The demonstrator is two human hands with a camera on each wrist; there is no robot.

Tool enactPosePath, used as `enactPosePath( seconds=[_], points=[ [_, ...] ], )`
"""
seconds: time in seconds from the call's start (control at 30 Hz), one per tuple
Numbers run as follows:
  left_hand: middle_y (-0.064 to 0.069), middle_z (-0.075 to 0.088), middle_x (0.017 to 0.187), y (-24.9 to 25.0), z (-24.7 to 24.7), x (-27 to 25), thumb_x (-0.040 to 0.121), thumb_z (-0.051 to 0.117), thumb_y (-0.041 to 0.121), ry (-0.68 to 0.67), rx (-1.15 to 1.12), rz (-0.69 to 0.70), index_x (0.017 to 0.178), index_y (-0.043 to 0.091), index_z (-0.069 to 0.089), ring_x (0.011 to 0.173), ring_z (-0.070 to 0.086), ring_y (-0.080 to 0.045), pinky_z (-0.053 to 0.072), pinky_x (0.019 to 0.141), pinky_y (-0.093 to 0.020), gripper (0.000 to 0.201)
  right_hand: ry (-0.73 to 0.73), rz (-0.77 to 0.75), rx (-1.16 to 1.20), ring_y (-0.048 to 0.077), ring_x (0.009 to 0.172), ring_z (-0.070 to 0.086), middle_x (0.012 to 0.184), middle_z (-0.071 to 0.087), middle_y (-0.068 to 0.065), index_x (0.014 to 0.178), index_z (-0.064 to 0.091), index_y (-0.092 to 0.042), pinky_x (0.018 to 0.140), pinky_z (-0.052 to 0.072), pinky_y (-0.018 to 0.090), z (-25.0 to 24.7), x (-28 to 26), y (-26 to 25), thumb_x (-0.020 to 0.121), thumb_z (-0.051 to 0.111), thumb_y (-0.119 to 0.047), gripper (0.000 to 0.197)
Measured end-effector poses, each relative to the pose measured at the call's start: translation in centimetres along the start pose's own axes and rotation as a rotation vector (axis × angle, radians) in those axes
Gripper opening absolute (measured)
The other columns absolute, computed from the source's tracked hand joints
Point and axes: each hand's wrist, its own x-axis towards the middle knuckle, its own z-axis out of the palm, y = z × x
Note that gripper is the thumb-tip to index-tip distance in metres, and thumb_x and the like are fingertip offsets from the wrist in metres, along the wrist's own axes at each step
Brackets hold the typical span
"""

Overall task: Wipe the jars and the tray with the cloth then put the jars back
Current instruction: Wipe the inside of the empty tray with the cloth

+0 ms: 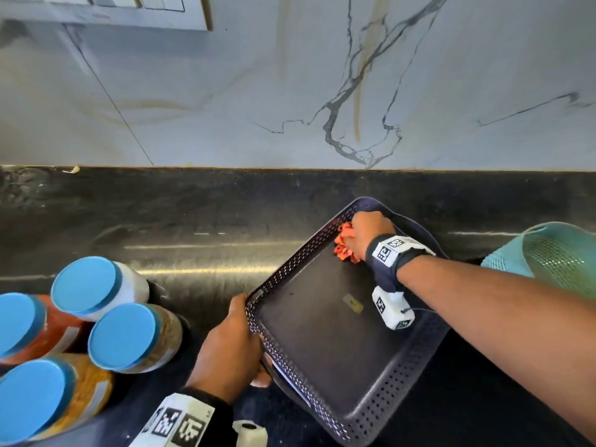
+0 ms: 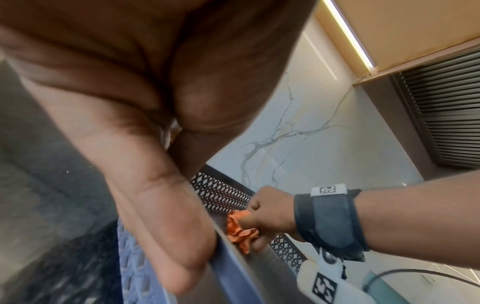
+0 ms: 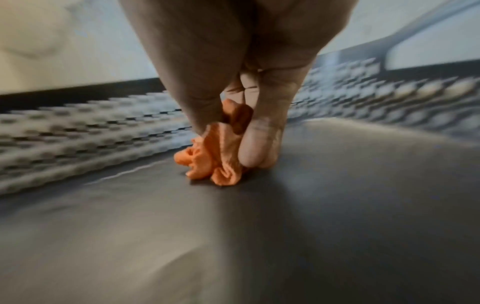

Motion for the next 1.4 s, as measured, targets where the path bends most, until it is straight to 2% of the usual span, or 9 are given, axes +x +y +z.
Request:
enactPosePath(
  seconds=[0.1, 0.27, 0.4, 0.5, 0.6, 0.8, 0.9, 1.1, 1.4],
  points=[
    [-0.010, 0.075, 0.082, -0.3, 0.3, 0.0, 0.098, 0.051, 0.006, -0.030, -0.011, -0.004, 0.128, 0.038, 0.037, 0.060, 0.075, -0.022, 0.064, 0.068, -0.043, 0.046, 0.085, 0.122, 0.022, 0.026, 0.090, 0.073, 0.093, 0.074, 0.007, 0.099, 0.071, -0.007, 0.070, 0.052, 0.025, -1.1, 1.1, 0.9, 0.097, 0.064, -0.025, 0.019],
    [-0.013, 0.077, 0.076, -0.5, 0.5, 0.4, 0.096, 0.050, -0.003, -0.089, -0.117, -0.057, 0.126, 0.048, 0.032, 0.061, 0.076, -0.033, 0.064, 0.074, -0.049, 0.063, -0.061, -0.038, 0.108, 0.013, 0.056, 0.061, 0.061, 0.061, -0.005, 0.062, 0.059, -0.015, 0.058, 0.044, 0.022, 1.8, -1.6, -6.1, 0.091, 0.066, -0.019, 0.029],
    [-0.018, 0.076, 0.082, -0.5, 0.7, 0.7, 0.097, 0.051, -0.001, -0.074, -0.129, -0.051, 0.144, 0.043, 0.027, 0.061, 0.076, -0.033, 0.065, 0.068, -0.047, 0.068, -0.312, -0.397, 0.012, 0.025, 0.081, 0.071, 0.074, 0.064, -0.001, 0.070, 0.062, -0.018, 0.078, 0.058, 0.034, 5.9, -5.7, -10.4, 0.093, 0.061, -0.011, 0.024],
    [-0.019, 0.076, 0.080, -0.6, 0.5, 0.5, 0.101, 0.049, 0.000, -0.073, -0.212, -0.056, 0.141, 0.046, 0.031, 0.061, 0.075, -0.038, 0.064, 0.061, -0.048, 0.063, -0.246, -0.622, -0.149, 0.030, 0.095, 0.068, 0.102, 0.070, 0.009, 0.110, 0.070, -0.009, 0.086, 0.056, 0.037, 7.0, -7.7, -11.8, 0.090, 0.065, -0.012, 0.020],
    [-0.018, 0.076, 0.080, -0.7, 0.5, 0.0, 0.100, 0.050, -0.002, -0.077, -0.256, -0.053, 0.124, 0.051, 0.040, 0.061, 0.074, -0.038, 0.064, 0.064, -0.053, 0.059, -0.268, -0.763, -0.244, 0.026, 0.086, 0.067, 0.083, 0.062, 0.000, 0.104, 0.068, -0.012, 0.073, 0.051, 0.027, 7.0, -8.0, -10.2, 0.096, 0.056, -0.011, 0.015],
    [-0.013, 0.076, 0.074, -0.2, 0.7, -0.5, 0.095, 0.050, -0.005, -0.056, -0.140, -0.058, 0.128, 0.043, 0.037, 0.057, 0.074, -0.027, 0.063, 0.062, -0.039, 0.060, -0.263, -0.312, -0.304, 0.032, 0.098, 0.069, 0.095, 0.071, 0.009, 0.094, 0.070, -0.009, 0.069, 0.039, 0.028, 2.4, -5.9, -2.0, 0.087, 0.063, -0.006, 0.011],
    [-0.007, 0.075, 0.068, 1.2, 0.0, -0.5, 0.098, 0.058, 0.019, -0.048, 0.217, -0.026, 0.108, 0.024, 0.052, 0.058, 0.074, -0.023, 0.059, 0.062, -0.032, 0.013, -0.212, -0.145, -0.258, 0.036, 0.103, 0.068, 0.106, 0.071, 0.013, 0.102, 0.071, -0.011, 0.074, 0.044, 0.030, 1.2, -4.9, 0.2, 0.088, 0.065, -0.009, 0.016],
    [-0.013, 0.072, 0.119, 7.5, -1.2, 3.8, 0.103, 0.048, 0.039, 0.091, 1.023, 0.108, 0.117, 0.012, 0.067, 0.112, 0.068, -0.033, 0.053, 0.090, -0.039, 0.036, -0.202, -0.465, -0.227, 0.037, 0.108, 0.063, 0.115, 0.066, 0.016, 0.124, 0.071, -0.024, 0.079, 0.045, 0.032, 2.7, -5.0, -2.1, 0.093, 0.062, -0.014, 0.034],
    [-0.017, 0.071, 0.116, 10.0, -4.4, 11.6, 0.095, 0.054, 0.010, 0.126, 0.870, 0.121, 0.120, 0.008, 0.058, 0.109, 0.068, -0.038, 0.050, 0.083, -0.037, 0.025, -0.224, -0.631, -0.422, 0.038, 0.097, 0.062, 0.114, 0.058, 0.014, 0.103, 0.075, -0.009, 0.079, 0.055, 0.039, 3.5, -5.8, -3.4, 0.087, 0.060, -0.004, 0.022]
  ],
)
